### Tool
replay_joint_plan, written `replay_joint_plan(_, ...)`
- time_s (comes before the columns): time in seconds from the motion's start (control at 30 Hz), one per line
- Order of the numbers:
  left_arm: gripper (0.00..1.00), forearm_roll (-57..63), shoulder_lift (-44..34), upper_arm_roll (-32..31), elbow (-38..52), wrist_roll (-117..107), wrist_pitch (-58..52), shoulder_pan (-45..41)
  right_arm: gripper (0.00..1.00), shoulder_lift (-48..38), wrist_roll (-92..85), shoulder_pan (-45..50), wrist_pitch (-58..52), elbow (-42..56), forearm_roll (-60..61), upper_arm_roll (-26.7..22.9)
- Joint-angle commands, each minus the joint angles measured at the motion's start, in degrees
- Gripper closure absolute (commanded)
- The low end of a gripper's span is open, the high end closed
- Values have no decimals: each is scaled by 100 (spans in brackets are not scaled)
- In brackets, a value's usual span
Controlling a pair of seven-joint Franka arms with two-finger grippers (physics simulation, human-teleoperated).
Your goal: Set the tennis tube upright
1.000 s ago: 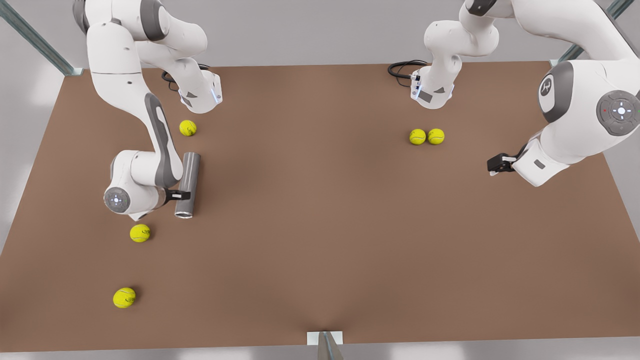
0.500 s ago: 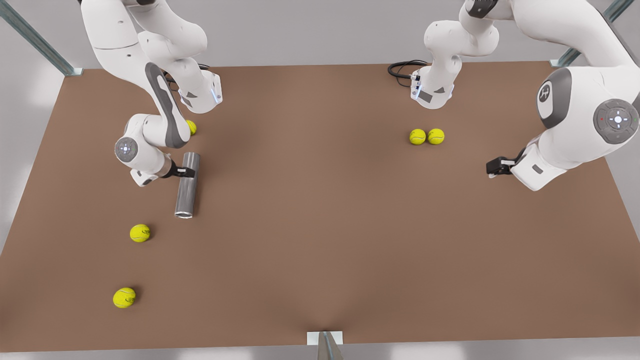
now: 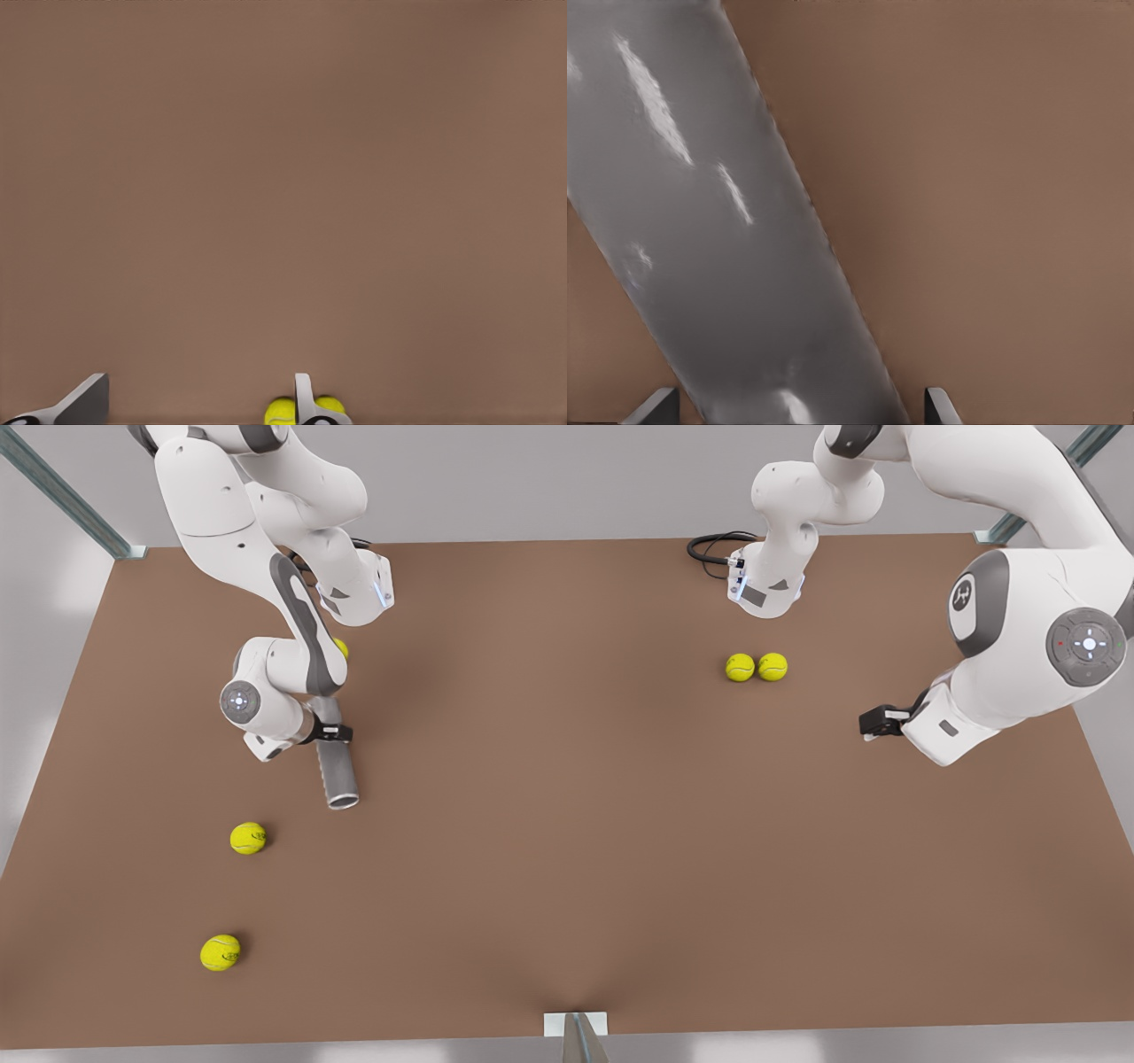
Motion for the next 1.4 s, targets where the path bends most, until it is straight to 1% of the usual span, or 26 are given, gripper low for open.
replay_joint_plan(0.0, 0, 1, 10, 0, 0, 0, 2, 0, 0, 2, -292, 4, 0, 10, 0, 0)
replay_joint_plan(0.07, 0, 1, 10, 0, -8, 0, 2, 0, 0, 46, -892, -5, 0, 37, -18, -9)
replay_joint_plan(0.87, 0, -8, 45, 0, -52, -18, -33, 0, 0, 547, -928, 39, 123, 124, 0, 123)
replay_joint_plan(0.9, 0, -8, 45, 0, -52, -26, -33, 0, 12, 547, -927, 30, 114, 133, 0, 114)
replay_joint_plan(0.93, 0, 1, 45, 0, -52, -18, -51, 0, 27, 547, -919, 30, 114, 133, 0, 123)
replay_joint_plan(0.97, 0, 1, 45, 0, -52, -18, -42, 0, 36, 547, -919, 30, 114, 133, 0, 123)
replay_joint_plan(1.03, 0, -8, 45, 0, -52, -18, -42, 0, 41, 547, -927, 30, 114, 133, 0, 123)
replay_joint_plan(1.17, 0, 1, 45, 0, -52, -18, -42, 0, 41, 547, -927, 30, 105, 133, 0, 123)
replay_joint_plan(1.37, 0, 1, 45, 0, -44, -26, -51, 0, 38, 538, -927, 39, 0, 212, 0, 123)
